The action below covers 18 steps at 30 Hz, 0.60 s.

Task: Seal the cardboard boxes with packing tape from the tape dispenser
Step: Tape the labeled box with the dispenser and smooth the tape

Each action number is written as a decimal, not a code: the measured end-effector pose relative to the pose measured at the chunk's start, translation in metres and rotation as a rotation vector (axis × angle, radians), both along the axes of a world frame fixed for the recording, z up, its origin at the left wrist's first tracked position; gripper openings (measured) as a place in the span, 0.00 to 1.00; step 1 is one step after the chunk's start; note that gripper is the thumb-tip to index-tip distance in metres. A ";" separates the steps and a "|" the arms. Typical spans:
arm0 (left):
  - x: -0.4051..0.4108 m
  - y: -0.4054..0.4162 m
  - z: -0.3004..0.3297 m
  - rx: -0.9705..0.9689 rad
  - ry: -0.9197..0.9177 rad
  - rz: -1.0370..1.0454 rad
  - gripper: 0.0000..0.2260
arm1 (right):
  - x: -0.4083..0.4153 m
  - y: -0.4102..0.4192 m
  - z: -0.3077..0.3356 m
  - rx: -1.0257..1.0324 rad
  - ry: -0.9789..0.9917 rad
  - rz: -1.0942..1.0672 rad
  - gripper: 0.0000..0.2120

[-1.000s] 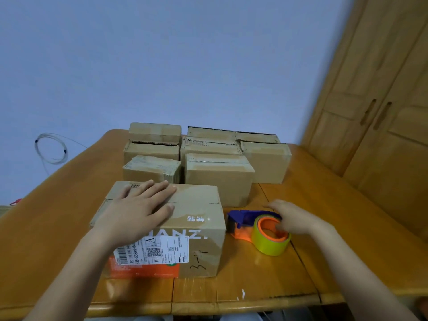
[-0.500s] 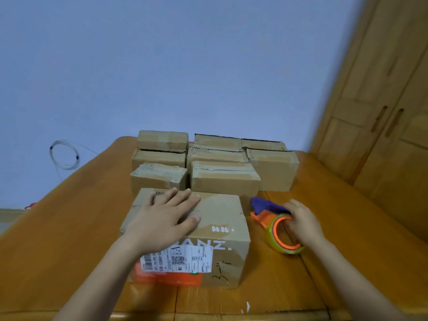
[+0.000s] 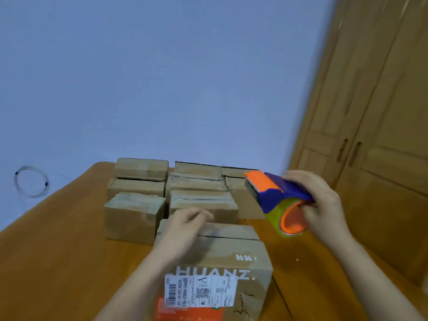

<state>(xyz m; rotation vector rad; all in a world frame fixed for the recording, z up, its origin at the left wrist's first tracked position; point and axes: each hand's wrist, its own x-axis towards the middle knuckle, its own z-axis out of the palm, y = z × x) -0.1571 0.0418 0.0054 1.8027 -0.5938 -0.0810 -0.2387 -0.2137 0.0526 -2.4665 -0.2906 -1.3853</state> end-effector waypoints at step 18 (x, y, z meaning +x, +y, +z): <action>-0.009 -0.010 0.035 -0.423 0.319 -0.410 0.16 | 0.027 0.027 -0.011 0.065 0.041 0.149 0.36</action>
